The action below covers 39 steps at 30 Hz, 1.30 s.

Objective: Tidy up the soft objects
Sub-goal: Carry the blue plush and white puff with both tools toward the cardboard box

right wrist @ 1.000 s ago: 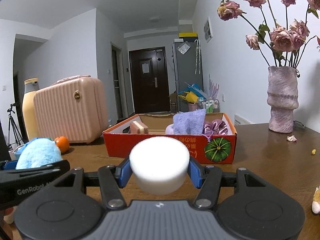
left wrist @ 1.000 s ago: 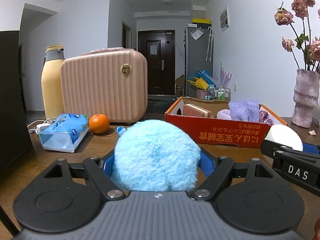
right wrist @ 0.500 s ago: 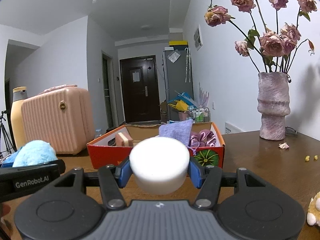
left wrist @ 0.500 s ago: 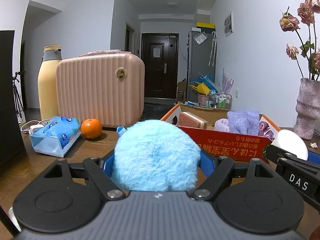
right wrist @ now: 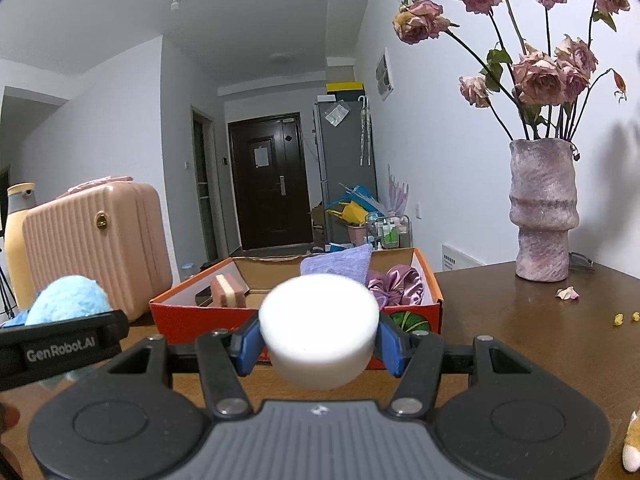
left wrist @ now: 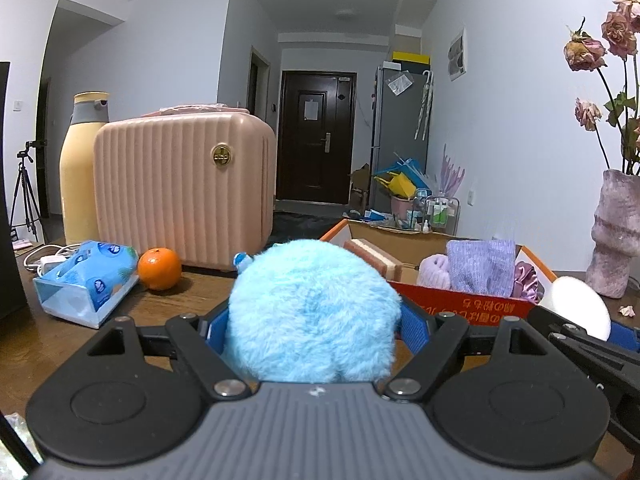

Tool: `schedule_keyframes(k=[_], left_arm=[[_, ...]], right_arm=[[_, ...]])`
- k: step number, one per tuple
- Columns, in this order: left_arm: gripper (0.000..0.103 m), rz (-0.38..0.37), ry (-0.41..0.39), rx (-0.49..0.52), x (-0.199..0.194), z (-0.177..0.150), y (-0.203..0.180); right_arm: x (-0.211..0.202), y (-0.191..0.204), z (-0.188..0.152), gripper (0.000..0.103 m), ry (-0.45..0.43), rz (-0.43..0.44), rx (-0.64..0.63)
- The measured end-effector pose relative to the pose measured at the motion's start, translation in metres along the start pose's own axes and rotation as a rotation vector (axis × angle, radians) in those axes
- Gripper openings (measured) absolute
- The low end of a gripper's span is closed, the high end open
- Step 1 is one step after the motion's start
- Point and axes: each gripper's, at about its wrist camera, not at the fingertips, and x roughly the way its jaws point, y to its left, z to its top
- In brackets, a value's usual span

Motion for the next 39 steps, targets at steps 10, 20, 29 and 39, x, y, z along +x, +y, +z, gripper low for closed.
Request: schedule_keyframes(k=[10,20,29,39], left_arm=[[0.082,-0.007,-0.01,-0.009,0.019,0.008,-0.01],[0.082,-0.015,-0.021,-0.017,0.037,0.014,-0.018],[0.082,-0.018,-0.027,-0.029,0.056,0.02,-0.025],[0.082,-0.025,-0.035,-0.032,0.076,0.027,-0.034]], right_arm=[[0.02,-0.004,0.005,0.058,-0.007,-0.014,0.007],[0.038,-0.007,0.009,0.058,-0.013,-0.027,0.016],[0.057,-0.01,0.013,0.058,-0.017,-0.038,0.02],[0.08,-0.012,0.019,0.058,-0.025,-0.051,0.022]])
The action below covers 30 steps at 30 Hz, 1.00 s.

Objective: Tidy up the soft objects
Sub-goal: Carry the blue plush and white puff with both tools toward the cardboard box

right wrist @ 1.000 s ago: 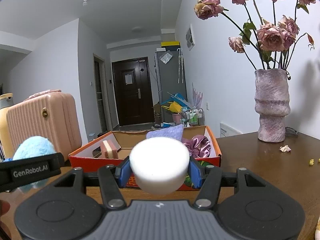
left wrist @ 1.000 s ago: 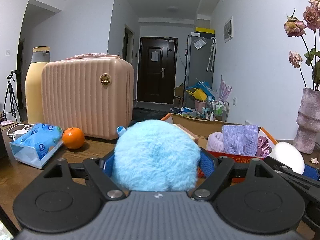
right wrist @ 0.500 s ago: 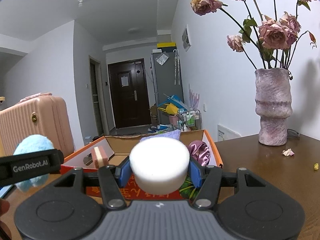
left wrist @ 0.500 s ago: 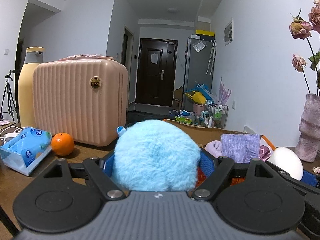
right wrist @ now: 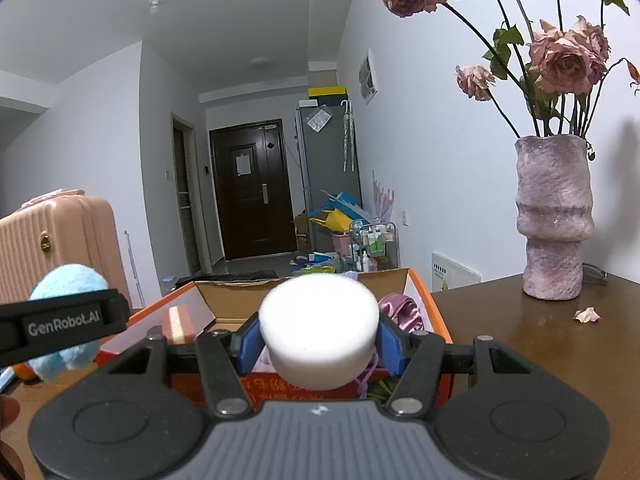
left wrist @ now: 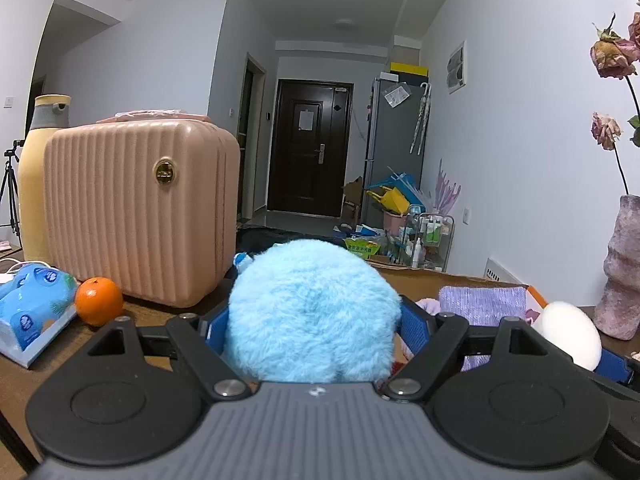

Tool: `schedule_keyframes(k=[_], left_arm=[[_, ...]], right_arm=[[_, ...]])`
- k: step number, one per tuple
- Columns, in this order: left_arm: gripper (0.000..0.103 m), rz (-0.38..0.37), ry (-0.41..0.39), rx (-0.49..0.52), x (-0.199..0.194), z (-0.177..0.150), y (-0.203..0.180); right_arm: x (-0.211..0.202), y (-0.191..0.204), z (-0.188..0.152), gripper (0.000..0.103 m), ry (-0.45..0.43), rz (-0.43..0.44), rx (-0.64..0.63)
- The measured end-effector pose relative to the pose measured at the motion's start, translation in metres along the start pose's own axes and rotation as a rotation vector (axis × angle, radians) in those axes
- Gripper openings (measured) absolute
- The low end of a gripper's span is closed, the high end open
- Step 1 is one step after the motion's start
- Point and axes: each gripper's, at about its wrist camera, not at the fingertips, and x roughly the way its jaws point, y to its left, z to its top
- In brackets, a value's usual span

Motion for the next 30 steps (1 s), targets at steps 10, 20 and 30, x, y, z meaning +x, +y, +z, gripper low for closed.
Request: schedule_keyframes(k=[10,20,30], left_arm=[[0.082,-0.005,-0.008,0.002,0.026,0.007,-0.012],[0.082,0.007,-0.012,-0.016,0.061,0.017,-0.025],[0.082,0.034,-0.027,-0.014,0.088,0.02,-0.034]], right_arm=[[0.025,-0.002,0.005,0.058,-0.005,-0.02,-0.002],[0.053,-0.008,0.011,0.058,-0.01,-0.057,0.004],[0.078,-0.019,0.017,0.058,-0.011,-0.092,0.005]])
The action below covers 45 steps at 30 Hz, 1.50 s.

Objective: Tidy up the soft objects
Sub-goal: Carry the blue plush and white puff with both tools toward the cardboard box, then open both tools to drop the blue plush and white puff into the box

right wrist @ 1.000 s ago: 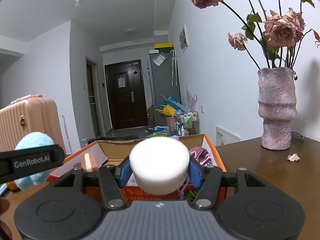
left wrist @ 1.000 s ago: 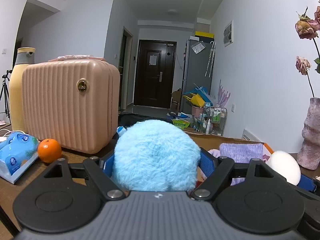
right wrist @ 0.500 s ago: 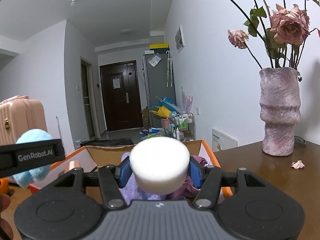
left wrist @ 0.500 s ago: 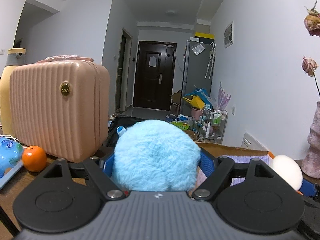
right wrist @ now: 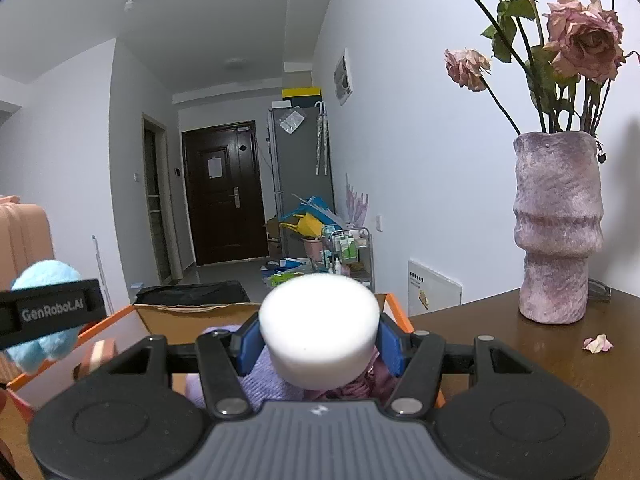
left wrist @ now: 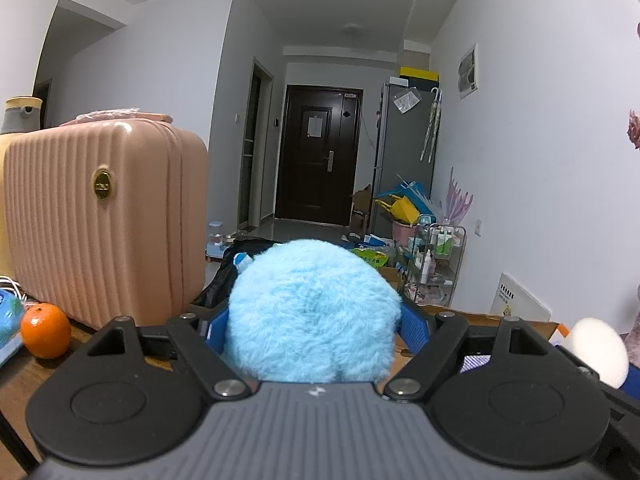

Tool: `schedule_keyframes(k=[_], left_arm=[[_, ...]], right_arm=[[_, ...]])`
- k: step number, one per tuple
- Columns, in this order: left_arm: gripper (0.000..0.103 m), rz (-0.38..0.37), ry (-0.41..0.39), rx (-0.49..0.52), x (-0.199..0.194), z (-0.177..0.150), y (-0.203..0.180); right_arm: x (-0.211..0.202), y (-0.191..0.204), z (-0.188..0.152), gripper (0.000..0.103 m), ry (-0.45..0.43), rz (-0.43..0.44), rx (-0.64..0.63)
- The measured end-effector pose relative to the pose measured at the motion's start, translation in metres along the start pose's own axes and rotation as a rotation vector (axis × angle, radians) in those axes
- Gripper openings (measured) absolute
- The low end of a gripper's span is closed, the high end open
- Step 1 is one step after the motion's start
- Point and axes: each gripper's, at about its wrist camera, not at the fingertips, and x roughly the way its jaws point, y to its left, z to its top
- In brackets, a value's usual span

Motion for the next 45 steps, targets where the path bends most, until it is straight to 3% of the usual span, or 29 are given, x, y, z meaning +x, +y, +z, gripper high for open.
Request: schedule_keyframes(k=[12,15,19,23,29,45], left_arm=[[0.082,-0.009,0.038,0.016,0.038,0.001,-0.013],[0.087,-0.024,0.059,0.015,0.044,0.001,-0.012],[0.103,-0.032,0.068,-0.01,0.045,0.001,-0.008],[0.103,-0.006,0.046,-0.013,0.043,0.002,-0.005],[0.103,0.017,0.047,-0.026,0.041,0.001,0.0],[0.103,0.042,0.021,-0.023,0.025,-0.002,0.003]], right_arm=[[0.024,-0.004,0.005,0.058,0.018,-0.025,-0.014],[0.026,-0.005,0.004,0.059,0.032,-0.02,-0.011],[0.024,-0.005,0.004,0.079,0.03,-0.017,-0.011],[0.022,-0.005,0.003,0.091,0.022,-0.018,-0.015],[0.021,-0.002,0.002,0.099,0.02,-0.016,-0.034],[0.003,0.0,-0.004,0.102,0.002,-0.005,-0.059]])
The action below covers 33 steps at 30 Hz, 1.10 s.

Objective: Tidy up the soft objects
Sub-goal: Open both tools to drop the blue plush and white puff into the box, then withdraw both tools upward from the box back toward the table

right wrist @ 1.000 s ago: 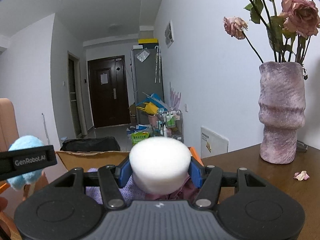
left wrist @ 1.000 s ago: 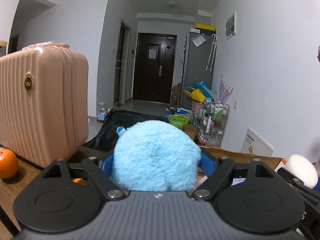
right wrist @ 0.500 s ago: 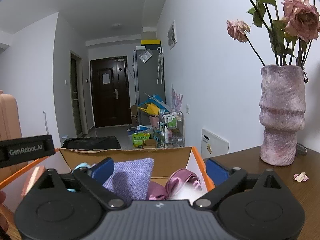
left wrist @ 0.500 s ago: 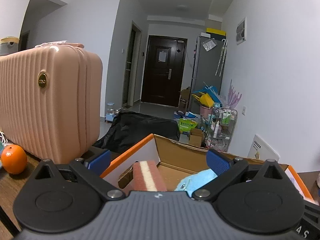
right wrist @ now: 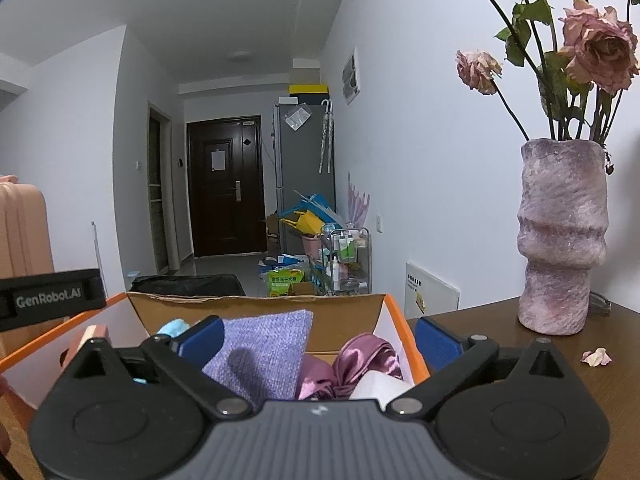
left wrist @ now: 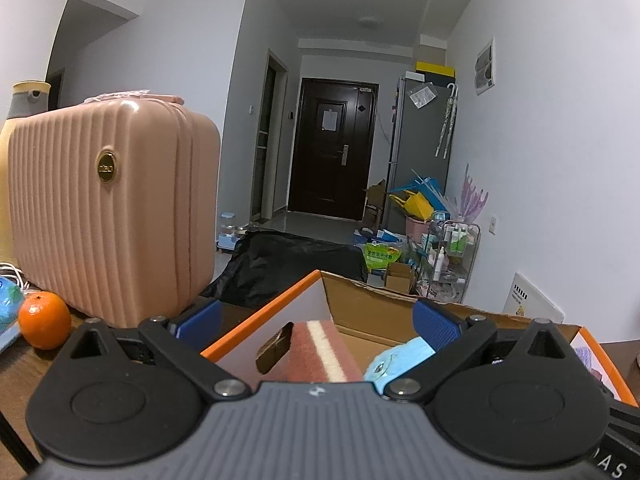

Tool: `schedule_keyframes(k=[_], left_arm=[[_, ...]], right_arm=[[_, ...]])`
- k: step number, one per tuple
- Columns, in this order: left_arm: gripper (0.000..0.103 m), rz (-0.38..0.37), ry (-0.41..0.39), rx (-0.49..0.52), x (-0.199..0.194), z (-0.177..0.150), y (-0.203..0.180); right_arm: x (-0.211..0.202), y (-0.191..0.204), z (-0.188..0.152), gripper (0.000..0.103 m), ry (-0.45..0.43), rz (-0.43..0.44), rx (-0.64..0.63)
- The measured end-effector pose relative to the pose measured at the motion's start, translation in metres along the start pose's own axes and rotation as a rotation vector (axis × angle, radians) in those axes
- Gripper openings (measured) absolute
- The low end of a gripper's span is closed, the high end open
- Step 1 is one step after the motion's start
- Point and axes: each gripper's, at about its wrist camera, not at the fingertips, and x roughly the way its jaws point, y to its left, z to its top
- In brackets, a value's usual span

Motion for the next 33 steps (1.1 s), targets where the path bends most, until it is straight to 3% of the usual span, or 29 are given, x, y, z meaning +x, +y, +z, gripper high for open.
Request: schedule_keyframes(k=[20,33], left_arm=[[0.103,0.005,0.01,0.002,-0.046,-0.011,0.019],[0.103,-0.005,0.023,0.002,-0.088,-0.021,0.04]], right_arm=[[-0.035,-0.006,-0.006,0.103,-0.006,-0.006,0.0],[-0.082,-0.019,-0.017,0.103,0.001,-0.012,0.002]])
